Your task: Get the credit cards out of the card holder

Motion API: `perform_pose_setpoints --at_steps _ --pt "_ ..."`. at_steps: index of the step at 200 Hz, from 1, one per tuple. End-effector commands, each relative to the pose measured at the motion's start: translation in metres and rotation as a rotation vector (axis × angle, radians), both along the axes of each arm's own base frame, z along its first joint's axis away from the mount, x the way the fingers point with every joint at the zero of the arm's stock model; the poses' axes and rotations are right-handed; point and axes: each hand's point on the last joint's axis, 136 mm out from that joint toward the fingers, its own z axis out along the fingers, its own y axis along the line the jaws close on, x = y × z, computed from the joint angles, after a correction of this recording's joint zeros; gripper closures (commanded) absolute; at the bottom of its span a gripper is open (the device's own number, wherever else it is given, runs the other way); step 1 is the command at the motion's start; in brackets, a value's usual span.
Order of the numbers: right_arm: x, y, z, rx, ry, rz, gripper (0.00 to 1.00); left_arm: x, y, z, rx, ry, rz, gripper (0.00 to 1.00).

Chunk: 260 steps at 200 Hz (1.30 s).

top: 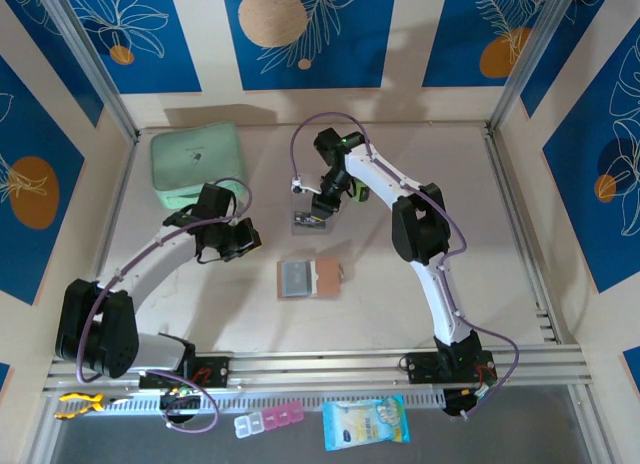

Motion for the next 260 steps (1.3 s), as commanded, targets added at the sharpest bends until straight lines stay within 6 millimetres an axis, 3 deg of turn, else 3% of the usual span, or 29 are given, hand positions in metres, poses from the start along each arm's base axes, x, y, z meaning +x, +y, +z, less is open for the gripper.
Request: perform_pose_setpoints --at_steps 1,51,108,154,189,260 --pt "0.017 -0.001 0.034 0.036 -0.102 -0.061 0.78 0.0 0.001 0.002 -0.009 0.006 -0.007 0.91" --pt "0.035 0.001 0.055 0.05 -0.214 -0.188 0.85 0.002 -0.001 0.001 -0.019 0.005 -0.011 0.92" --pt "0.031 0.015 0.038 0.042 -0.186 -0.338 0.99 0.008 -0.014 -0.001 -0.083 0.01 -0.019 0.93" --pt "0.029 0.017 0.051 0.091 -0.14 -0.596 1.0 0.008 -0.027 -0.007 -0.103 0.023 -0.047 0.94" --pt "0.007 0.017 0.061 0.162 -0.031 -0.824 1.0 0.005 -0.04 -0.014 -0.108 0.035 -0.078 0.95" --pt "-0.068 0.016 0.062 0.206 0.289 -1.099 1.0 -0.019 -0.067 -0.036 -0.094 0.074 -0.158 0.96"
